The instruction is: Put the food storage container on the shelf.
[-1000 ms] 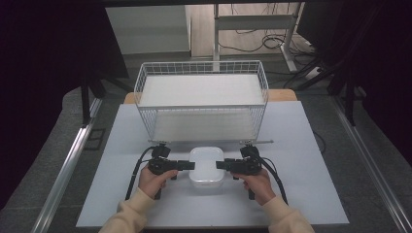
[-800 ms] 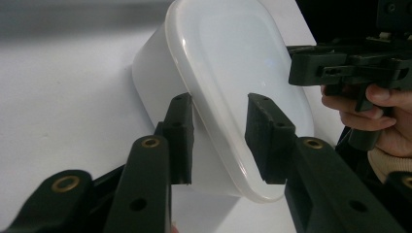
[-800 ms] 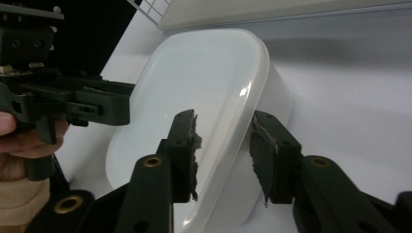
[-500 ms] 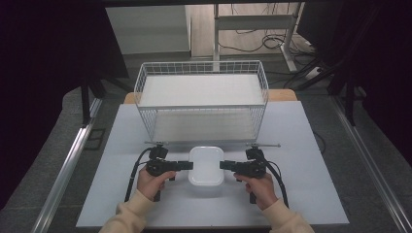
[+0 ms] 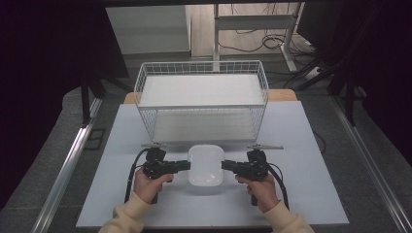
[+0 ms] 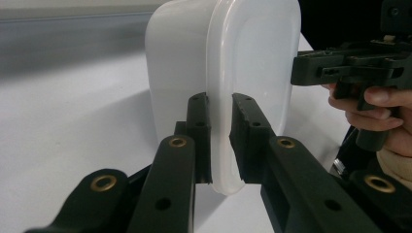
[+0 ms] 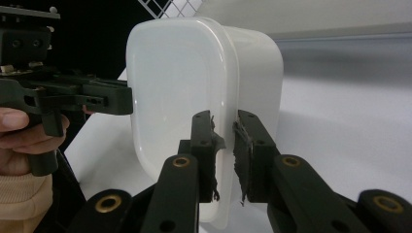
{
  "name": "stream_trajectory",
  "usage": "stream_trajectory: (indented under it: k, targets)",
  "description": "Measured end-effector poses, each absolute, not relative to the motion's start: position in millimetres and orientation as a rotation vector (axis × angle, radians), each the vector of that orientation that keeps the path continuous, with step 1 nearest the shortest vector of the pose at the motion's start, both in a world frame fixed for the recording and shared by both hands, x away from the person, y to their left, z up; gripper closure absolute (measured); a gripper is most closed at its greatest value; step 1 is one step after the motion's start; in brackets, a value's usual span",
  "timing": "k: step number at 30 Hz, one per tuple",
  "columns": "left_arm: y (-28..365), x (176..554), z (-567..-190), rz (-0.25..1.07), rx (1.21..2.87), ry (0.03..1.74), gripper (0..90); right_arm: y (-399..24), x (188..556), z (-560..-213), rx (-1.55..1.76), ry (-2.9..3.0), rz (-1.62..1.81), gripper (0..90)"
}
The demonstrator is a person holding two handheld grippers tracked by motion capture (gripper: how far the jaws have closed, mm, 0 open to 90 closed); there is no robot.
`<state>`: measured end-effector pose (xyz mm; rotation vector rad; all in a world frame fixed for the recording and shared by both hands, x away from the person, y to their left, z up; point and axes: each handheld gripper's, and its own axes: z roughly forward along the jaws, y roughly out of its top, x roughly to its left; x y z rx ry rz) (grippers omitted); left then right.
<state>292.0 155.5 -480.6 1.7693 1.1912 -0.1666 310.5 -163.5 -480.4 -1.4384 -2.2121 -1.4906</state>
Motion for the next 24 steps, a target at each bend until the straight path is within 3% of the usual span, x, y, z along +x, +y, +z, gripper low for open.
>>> stream_trajectory:
  k: [24]
  targets:
    - [161, 285, -435, -0.031, 1.77, 1.07, 80.1, -161, 308, -435, -1.286, -2.34, -1.68, 78.6]
